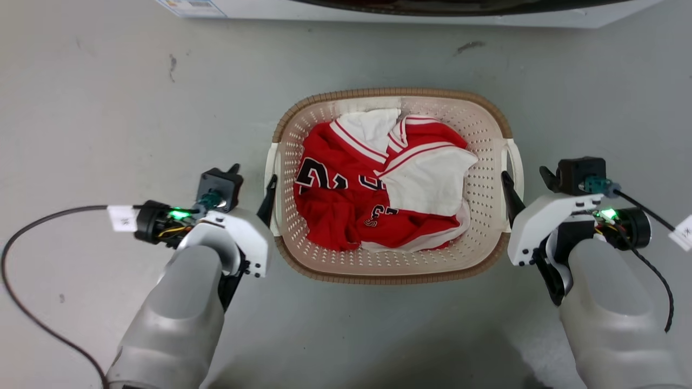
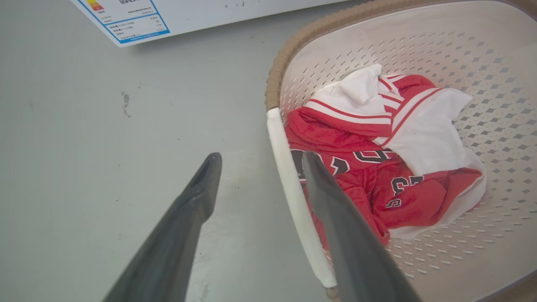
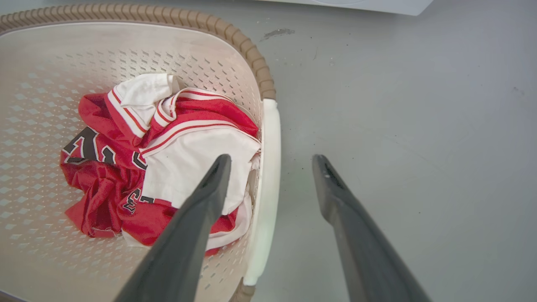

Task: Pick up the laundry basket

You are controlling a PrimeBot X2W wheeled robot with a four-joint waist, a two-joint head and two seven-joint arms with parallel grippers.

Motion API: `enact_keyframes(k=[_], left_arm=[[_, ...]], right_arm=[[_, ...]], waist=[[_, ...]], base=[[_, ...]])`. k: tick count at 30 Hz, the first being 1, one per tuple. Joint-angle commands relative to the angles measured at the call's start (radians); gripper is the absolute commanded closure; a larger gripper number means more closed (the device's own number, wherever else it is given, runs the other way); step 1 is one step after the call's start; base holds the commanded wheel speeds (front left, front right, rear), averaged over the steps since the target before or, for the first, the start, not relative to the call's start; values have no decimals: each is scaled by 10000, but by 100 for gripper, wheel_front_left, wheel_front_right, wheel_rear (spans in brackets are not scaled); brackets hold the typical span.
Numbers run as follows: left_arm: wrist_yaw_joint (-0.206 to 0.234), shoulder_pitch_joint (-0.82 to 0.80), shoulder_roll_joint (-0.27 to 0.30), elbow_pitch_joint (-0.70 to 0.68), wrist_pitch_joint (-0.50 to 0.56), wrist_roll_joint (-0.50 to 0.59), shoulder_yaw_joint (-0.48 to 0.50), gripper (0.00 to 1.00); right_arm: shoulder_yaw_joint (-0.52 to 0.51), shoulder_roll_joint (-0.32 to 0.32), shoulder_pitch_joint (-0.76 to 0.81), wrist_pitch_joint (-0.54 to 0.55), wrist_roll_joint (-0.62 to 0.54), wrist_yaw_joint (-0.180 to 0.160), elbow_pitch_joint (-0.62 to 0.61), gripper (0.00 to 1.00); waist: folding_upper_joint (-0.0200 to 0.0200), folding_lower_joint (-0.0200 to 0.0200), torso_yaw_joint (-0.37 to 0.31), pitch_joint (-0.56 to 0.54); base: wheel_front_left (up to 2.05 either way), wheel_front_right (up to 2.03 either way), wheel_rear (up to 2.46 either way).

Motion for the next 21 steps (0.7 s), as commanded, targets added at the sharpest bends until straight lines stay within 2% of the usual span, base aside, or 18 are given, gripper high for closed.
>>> enact_keyframes(k=[1,8,16,21], left_arm=[[-8,-244,-54,223,-13,-278,-316,0],[-11,-1011,123,900,575,-1947,-1742,0],[-12,-1604,596,680,1665,-3832,-3098,0],[-13,-1838,813,530,2396,-4804,-3801,0]], right_arm=[[15,-11,-311,37,13,-7,194,0],[56,-10,-1087,425,12,-7,1243,0],[575,-10,-1870,680,288,-7,2094,0],[553,-11,-2288,996,299,-7,2604,0]], waist=[[0,-2,-14,166],[0,-2,-31,551],[0,-2,-111,938],[0,-2,-100,1095]], base=[[0,0,0],[0,0,0],[0,0,0],[0,0,0]])
